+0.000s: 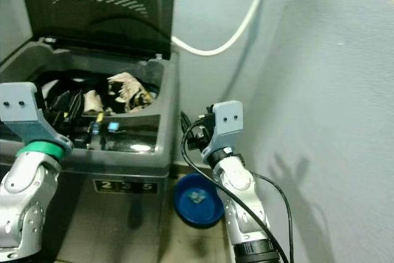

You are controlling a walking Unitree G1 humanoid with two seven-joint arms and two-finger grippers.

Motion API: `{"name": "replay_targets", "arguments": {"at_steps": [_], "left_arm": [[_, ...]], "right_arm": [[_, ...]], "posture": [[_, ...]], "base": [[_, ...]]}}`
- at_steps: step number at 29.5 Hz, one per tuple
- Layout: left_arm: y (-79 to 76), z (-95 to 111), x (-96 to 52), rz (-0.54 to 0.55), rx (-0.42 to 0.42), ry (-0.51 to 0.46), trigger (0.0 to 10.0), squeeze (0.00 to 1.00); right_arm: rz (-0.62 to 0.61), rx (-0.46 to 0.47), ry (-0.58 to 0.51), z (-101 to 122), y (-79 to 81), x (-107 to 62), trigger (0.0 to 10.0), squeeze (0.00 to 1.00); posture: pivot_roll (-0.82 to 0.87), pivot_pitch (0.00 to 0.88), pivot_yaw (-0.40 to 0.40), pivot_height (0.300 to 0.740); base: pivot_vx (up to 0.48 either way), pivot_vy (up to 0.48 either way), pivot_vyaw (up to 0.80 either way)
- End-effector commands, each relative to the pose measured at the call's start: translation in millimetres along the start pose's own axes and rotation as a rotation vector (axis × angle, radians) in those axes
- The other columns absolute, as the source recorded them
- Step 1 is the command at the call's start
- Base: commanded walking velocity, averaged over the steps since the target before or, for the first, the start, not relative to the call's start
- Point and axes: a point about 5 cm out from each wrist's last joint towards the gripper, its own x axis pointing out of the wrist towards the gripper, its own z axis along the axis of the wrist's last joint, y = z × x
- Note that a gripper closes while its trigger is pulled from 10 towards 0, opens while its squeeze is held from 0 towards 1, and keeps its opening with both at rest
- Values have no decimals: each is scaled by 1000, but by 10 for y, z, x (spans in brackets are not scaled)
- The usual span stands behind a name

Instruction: Clothes washing

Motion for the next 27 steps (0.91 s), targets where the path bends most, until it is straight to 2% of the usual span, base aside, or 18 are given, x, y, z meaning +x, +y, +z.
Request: {"name": "replay_targets", "arguments": {"at_steps": [1,4,13,23,27], "left_arm": [[-37,-63,-14,-22,3,39,10000,0],[-47,-55,-8,-30,50,22,10000,0],[-117,-30,22,-34,103,14,10000,0],[-169,-42,2,-124,82,24,10000,0],[-185,-7,3,-141,82,-7,10000,0]], "right_arm": [[-2,-15,8,-6,-37,-20,10000,0],[0,-22,9,0,-41,-15,10000,0],[-21,-40,-32,70,-71,-5,10000,0],[-32,-13,-44,83,-83,-14,10000,0],[-35,12,-64,119,-103,-13,10000,0]], "posture": [[8,73,-40,740],[7,74,-38,740],[6,68,-29,740],[5,67,-22,740],[1,61,-17,740]], "base": [[0,0,0],[0,0,0],[0,0,800],[0,0,800],[0,0,800]]}}
